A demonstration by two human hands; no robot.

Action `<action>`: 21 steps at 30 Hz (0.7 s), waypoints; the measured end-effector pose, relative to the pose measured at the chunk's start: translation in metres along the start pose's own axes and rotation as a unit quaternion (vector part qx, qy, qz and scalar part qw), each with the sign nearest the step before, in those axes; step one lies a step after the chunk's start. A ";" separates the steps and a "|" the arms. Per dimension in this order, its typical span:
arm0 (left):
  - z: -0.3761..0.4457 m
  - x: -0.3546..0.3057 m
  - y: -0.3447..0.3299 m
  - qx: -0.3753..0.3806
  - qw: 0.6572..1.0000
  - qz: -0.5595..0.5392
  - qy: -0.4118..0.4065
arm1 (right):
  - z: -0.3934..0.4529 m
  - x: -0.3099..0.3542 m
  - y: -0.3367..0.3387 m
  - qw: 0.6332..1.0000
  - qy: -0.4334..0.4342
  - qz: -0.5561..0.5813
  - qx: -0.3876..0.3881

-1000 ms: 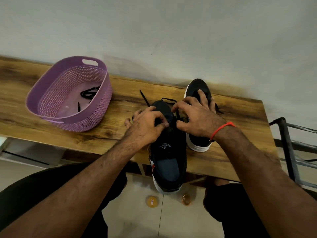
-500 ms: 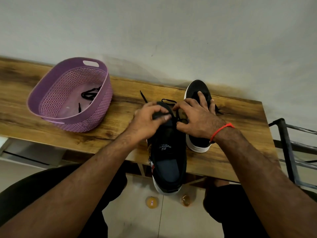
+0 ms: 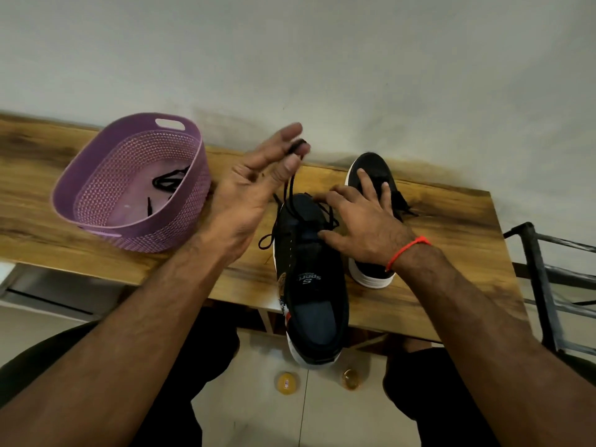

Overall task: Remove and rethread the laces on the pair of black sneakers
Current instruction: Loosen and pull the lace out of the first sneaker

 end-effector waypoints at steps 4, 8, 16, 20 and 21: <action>-0.006 0.018 -0.008 0.104 0.991 0.080 0.005 | -0.004 0.017 -0.002 0.996 0.057 0.056 -0.030; -0.008 0.015 -0.011 0.127 0.991 0.049 0.007 | -0.003 0.021 -0.001 0.989 0.051 0.114 -0.082; -0.010 -0.009 -0.021 0.169 0.981 -0.049 -0.078 | -0.001 0.020 0.002 0.991 0.041 0.082 -0.100; -0.003 0.001 -0.008 0.060 0.994 0.059 -0.074 | 0.002 0.017 0.005 0.979 0.045 0.159 -0.119; -0.002 0.009 -0.001 0.022 0.991 0.126 -0.050 | 0.003 0.016 0.009 0.971 0.047 0.196 -0.131</action>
Point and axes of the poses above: each hand's wrist, its own z-axis towards the middle knuckle, its own y-axis out of the back of the hand, x = y × z, the point moved 2 cm from there along z, towards the middle knuckle, and after that the axes turned 6 degrees about -y, right-handed, at the moved point
